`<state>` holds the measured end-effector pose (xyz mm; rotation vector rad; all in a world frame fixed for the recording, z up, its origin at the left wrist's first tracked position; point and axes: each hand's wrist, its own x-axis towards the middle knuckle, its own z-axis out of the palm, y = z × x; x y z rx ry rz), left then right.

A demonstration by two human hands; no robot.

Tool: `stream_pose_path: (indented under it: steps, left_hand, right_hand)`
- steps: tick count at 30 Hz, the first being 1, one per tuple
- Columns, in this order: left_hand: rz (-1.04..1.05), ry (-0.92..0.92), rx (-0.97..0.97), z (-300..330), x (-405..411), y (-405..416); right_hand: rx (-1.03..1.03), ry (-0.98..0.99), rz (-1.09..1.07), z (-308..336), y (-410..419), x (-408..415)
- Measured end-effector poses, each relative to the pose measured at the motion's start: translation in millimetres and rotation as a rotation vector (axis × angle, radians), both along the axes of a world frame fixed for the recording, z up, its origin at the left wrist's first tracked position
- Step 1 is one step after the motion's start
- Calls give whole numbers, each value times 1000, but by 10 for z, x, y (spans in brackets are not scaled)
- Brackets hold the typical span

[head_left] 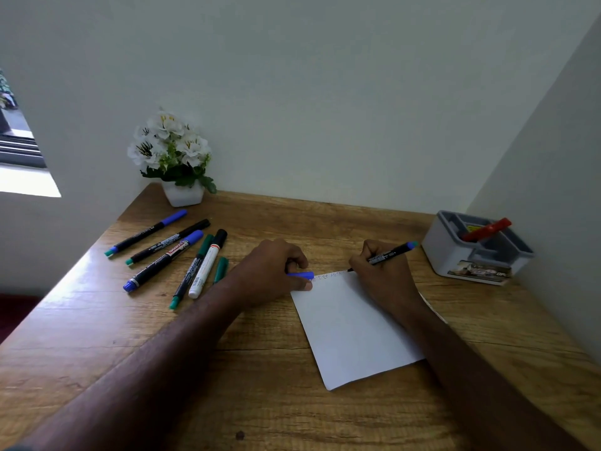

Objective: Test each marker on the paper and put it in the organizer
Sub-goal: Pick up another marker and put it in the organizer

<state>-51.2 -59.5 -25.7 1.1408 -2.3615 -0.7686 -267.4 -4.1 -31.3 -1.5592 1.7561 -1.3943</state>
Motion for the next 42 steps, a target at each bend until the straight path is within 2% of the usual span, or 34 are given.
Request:
stream_pose_path:
  steps: [29, 42]
  left_hand:
    - [10, -24, 3, 30, -5, 28]
    - [16, -23, 0, 33, 2, 47]
  right_hand:
    - [28, 46, -6, 31, 5, 16]
    - [9, -20, -30, 46, 22, 15]
